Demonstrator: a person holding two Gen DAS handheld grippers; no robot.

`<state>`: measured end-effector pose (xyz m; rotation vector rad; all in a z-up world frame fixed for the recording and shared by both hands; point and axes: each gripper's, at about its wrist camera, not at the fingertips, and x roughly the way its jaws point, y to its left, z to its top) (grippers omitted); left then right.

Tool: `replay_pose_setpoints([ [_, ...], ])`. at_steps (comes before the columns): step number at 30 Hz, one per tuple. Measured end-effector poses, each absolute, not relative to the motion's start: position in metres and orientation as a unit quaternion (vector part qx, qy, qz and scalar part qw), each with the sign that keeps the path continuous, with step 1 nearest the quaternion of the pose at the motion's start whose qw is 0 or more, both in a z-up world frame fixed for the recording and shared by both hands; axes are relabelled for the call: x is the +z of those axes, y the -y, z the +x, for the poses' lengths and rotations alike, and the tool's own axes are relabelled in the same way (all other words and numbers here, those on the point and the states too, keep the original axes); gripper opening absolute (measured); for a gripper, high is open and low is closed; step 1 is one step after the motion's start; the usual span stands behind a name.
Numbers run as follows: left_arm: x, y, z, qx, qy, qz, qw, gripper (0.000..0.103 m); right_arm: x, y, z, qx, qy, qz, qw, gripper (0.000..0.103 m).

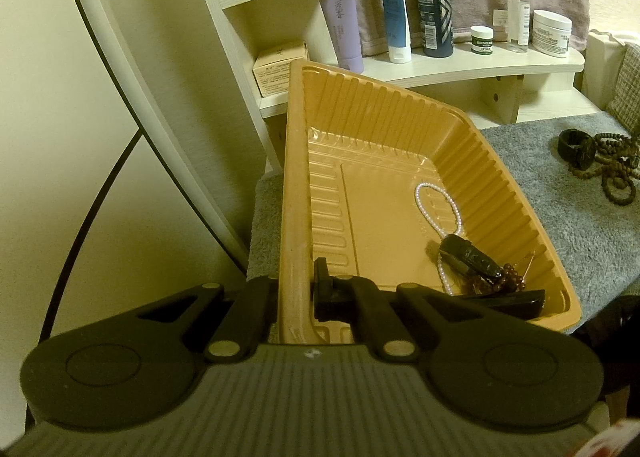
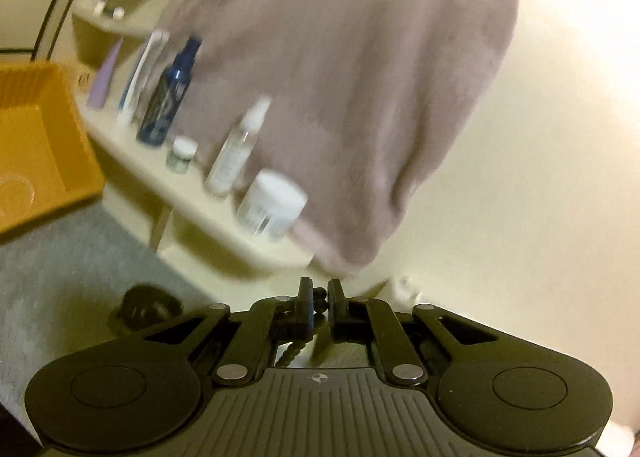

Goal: Organize jewelry
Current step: 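Lift the dark bead strand high off the towel with the right tool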

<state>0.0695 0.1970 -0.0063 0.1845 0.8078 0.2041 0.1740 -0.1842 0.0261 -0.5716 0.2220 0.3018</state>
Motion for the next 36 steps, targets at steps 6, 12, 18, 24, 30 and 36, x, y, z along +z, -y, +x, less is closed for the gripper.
replay_pose_setpoints([
  [6, -0.006, -0.197, 0.07, 0.099, -0.391, 0.09, 0.91, 0.002, 0.067, 0.186, 0.169, 0.152, -0.067, -0.287, 0.943, 0.007],
  [12, -0.005, -0.196, 0.07, 0.099, -0.391, 0.09, 0.911, 0.002, 0.11, 0.179, 0.156, 0.164, -0.014, -0.296, 0.941, 0.007],
  [18, -0.004, -0.196, 0.07, 0.098, -0.389, 0.09, 0.912, 0.002, 0.154, 0.163, 0.143, 0.189, 0.035, -0.294, 0.936, 0.007],
  [24, -0.003, -0.195, 0.069, 0.099, -0.387, 0.091, 0.912, 0.003, 0.198, 0.149, 0.132, 0.217, 0.072, -0.273, 0.935, 0.007],
  [30, -0.002, -0.194, 0.07, 0.098, -0.387, 0.092, 0.912, 0.003, 0.241, 0.127, 0.12, 0.267, 0.1, -0.239, 0.928, 0.007],
  [36, -0.002, -0.194, 0.07, 0.098, -0.387, 0.089, 0.912, 0.003, 0.276, 0.091, 0.108, 0.315, 0.138, -0.222, 0.912, 0.007],
])
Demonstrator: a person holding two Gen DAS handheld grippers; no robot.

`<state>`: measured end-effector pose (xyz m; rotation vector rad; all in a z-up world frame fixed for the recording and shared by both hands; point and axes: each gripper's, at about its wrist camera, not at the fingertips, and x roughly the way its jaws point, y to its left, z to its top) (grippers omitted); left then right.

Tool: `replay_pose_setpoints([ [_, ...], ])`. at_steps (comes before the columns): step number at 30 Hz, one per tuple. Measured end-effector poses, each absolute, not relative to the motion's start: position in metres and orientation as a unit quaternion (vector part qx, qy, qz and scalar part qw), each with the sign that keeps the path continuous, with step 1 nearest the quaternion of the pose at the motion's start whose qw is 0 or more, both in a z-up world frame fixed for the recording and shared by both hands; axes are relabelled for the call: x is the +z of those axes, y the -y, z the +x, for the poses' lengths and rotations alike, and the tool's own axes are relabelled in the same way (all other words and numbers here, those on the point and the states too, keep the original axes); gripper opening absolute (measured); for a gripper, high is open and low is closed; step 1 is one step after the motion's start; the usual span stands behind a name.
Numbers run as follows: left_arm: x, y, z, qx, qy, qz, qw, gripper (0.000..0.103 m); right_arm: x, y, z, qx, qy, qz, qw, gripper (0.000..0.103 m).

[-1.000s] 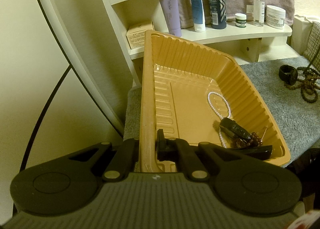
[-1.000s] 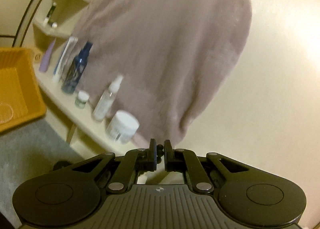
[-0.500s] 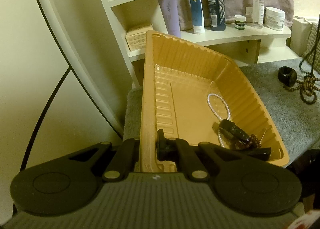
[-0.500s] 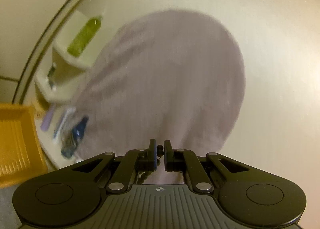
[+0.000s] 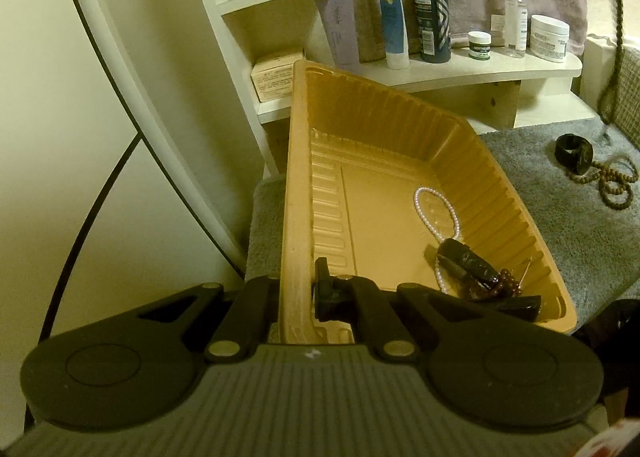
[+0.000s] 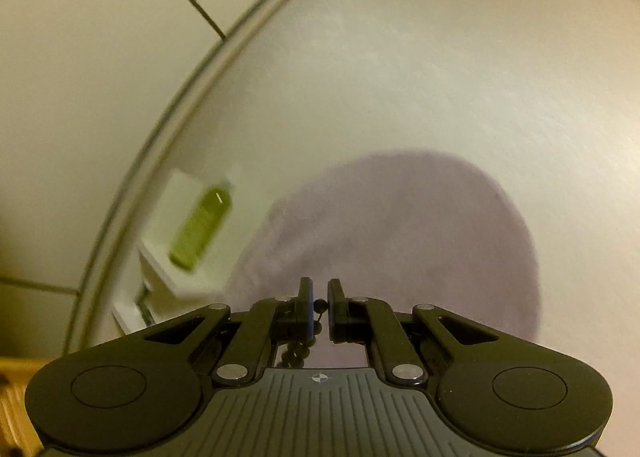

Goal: Organize jewelry
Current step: 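Lift the dark bead strand high off the towel with the right tool, then lower the dark bead strand into the orange tray and open the right tool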

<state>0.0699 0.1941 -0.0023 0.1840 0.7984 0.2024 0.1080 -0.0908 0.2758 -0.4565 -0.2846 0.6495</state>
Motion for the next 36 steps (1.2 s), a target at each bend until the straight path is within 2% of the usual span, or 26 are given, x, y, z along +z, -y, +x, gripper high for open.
replay_pose_setpoints([
  [6, -0.004, -0.196, 0.069, 0.098, -0.387, 0.086, 0.913, 0.003, 0.301, 0.061, 0.102, 0.36, 0.157, -0.202, 0.897, 0.007],
  [11, -0.004, -0.197, 0.068, 0.098, -0.386, 0.083, 0.914, 0.003, 0.297, 0.037, 0.1, 0.399, 0.142, -0.196, 0.884, 0.007],
  [20, -0.003, -0.197, 0.068, 0.097, -0.385, 0.081, 0.914, 0.003, 0.237, -0.016, 0.125, 0.486, 0.014, -0.193, 0.852, 0.007],
  [26, -0.004, -0.197, 0.068, 0.097, -0.385, 0.081, 0.914, 0.003, 0.192, -0.046, 0.153, 0.557, -0.079, -0.218, 0.797, 0.007],
  [36, -0.003, -0.197, 0.068, 0.097, -0.385, 0.081, 0.914, 0.003, 0.135, -0.058, 0.179, 0.566, -0.129, -0.271, 0.767, 0.007],
])
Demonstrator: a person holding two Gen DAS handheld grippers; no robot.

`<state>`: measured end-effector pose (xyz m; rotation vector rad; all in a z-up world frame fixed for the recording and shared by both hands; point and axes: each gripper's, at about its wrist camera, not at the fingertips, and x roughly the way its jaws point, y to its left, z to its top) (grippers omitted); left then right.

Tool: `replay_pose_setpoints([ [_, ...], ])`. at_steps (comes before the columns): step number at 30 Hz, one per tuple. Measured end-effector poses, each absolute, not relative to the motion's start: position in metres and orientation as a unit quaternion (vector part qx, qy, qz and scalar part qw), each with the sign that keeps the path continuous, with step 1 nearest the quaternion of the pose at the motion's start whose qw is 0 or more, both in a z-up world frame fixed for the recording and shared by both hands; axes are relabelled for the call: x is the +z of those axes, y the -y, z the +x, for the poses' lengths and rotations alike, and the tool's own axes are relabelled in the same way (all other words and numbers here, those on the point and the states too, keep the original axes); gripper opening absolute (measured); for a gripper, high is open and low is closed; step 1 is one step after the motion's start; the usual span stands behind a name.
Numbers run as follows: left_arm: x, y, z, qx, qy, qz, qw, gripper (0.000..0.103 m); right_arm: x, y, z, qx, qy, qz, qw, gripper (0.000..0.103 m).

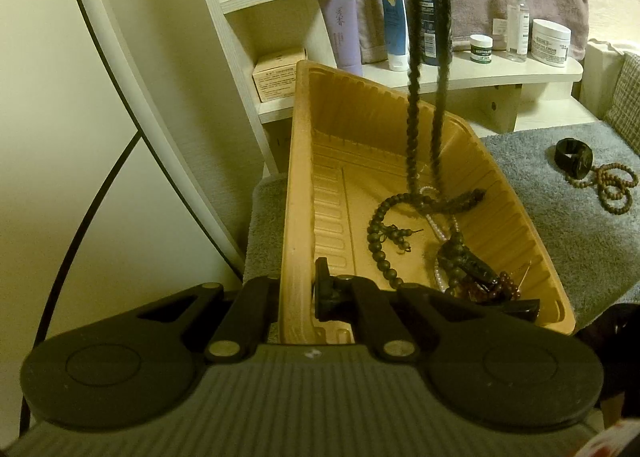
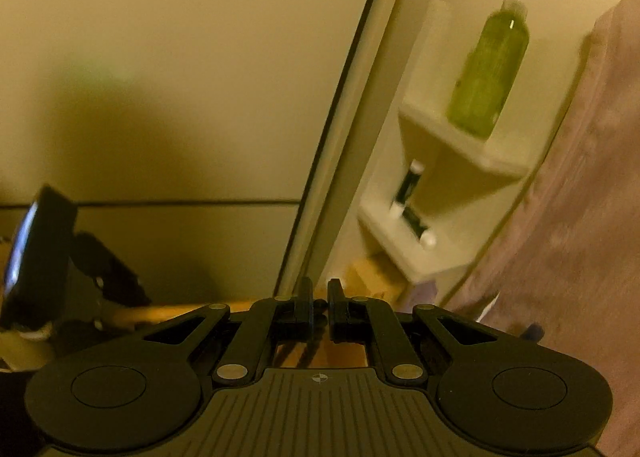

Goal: Organize jewelry
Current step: 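Lower the dark bead strand into the orange tray and open the right tool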

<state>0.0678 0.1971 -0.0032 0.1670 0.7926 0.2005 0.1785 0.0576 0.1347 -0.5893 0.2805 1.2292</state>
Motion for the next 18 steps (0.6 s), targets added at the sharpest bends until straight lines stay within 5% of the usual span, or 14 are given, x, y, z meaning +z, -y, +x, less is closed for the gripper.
replay_pose_setpoints([
  [18, -0.003, -0.199, 0.067, 0.098, -0.386, 0.079, 0.914, 0.003, 0.048, -0.057, 0.187, 0.579, -0.272, -0.288, 0.713, 0.007],
])
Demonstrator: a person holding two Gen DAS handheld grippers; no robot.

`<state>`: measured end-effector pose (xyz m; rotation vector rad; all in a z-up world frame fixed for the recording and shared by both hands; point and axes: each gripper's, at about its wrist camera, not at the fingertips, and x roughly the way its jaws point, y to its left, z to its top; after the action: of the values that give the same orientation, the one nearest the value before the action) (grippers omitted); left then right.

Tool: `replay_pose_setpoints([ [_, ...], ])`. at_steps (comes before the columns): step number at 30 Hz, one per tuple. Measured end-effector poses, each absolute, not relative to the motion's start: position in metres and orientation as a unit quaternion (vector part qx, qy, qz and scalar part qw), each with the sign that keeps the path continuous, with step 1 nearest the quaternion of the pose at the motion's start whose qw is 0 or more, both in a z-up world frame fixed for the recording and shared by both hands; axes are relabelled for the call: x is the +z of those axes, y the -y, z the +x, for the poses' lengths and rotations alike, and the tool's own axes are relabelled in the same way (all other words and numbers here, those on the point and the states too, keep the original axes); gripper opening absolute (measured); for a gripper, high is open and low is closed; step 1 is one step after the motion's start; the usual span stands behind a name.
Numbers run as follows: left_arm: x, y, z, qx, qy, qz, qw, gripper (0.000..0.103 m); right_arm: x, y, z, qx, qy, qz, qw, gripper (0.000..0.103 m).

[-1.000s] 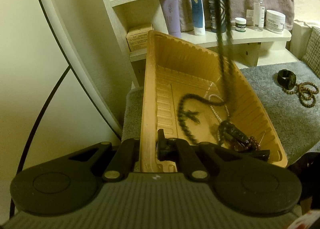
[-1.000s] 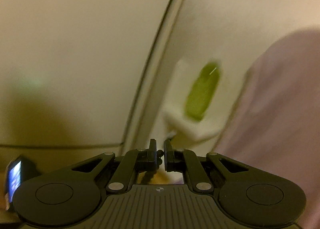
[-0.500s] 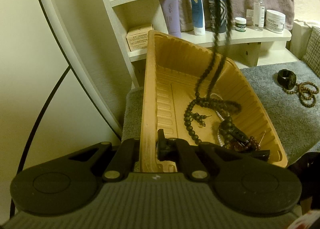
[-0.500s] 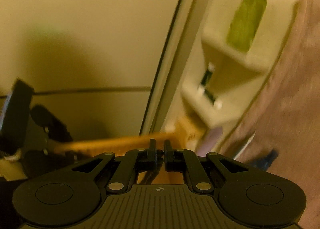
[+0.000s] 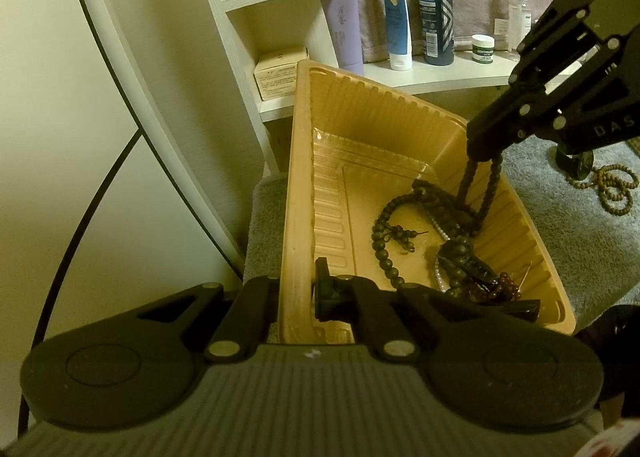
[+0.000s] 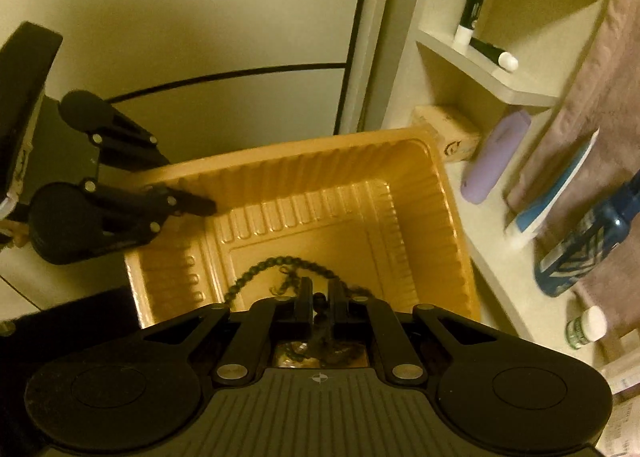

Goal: Organize jewelry
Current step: 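Lower the dark bead strand into the orange tray and open the right tool, then grasp the black watch on the towel with the right tool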

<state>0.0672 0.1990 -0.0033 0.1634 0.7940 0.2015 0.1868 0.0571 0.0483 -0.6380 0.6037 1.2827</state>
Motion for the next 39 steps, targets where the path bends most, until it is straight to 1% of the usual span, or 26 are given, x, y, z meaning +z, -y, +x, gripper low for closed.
replay_pose_setpoints([
  [6, -0.003, -0.199, 0.067, 0.098, -0.386, 0.079, 0.914, 0.003, 0.056, -0.05, 0.188, 0.588, -0.27, -0.26, 0.717, 0.007],
  [7, -0.003, -0.199, 0.067, 0.098, -0.386, 0.079, 0.914, 0.003, 0.058, -0.048, 0.189, 0.586, -0.268, -0.251, 0.722, 0.008],
  [8, -0.003, -0.199, 0.067, 0.098, -0.386, 0.08, 0.914, 0.003, 0.06, -0.045, 0.191, 0.581, -0.266, -0.242, 0.73, 0.011],
  [9, -0.003, -0.199, 0.067, 0.098, -0.386, 0.08, 0.914, 0.003, 0.063, -0.041, 0.193, 0.574, -0.263, -0.233, 0.74, 0.025],
  [10, -0.003, -0.199, 0.067, 0.098, -0.385, 0.081, 0.914, 0.003, 0.065, -0.036, 0.195, 0.569, -0.26, -0.221, 0.748, 0.041],
  [11, -0.003, -0.199, 0.067, 0.098, -0.385, 0.081, 0.914, 0.003, 0.068, -0.029, 0.196, 0.566, -0.257, -0.209, 0.755, 0.046],
  [12, -0.003, -0.199, 0.067, 0.097, -0.385, 0.08, 0.914, 0.003, 0.07, -0.022, 0.197, 0.561, -0.253, -0.199, 0.763, 0.047],
  [17, -0.003, -0.197, 0.067, 0.098, -0.384, 0.08, 0.915, 0.003, 0.065, 0.03, 0.201, 0.503, -0.238, -0.148, 0.818, 0.048],
  [22, -0.003, -0.197, 0.065, 0.097, -0.384, 0.081, 0.914, 0.003, 0.021, 0.105, 0.206, 0.409, -0.272, -0.057, 0.869, 0.048],
  [28, -0.003, -0.197, 0.066, 0.097, -0.384, 0.082, 0.914, 0.003, -0.03, 0.176, 0.19, 0.282, -0.296, 0.004, 0.913, 0.048],
  [33, -0.002, -0.196, 0.067, 0.097, -0.385, 0.086, 0.914, 0.003, -0.054, 0.2, 0.181, 0.241, -0.321, 0.035, 0.915, 0.048],
  [39, -0.002, -0.195, 0.067, 0.099, -0.386, 0.088, 0.913, 0.003, -0.061, 0.194, 0.179, 0.24, -0.319, 0.024, 0.917, 0.048],
])
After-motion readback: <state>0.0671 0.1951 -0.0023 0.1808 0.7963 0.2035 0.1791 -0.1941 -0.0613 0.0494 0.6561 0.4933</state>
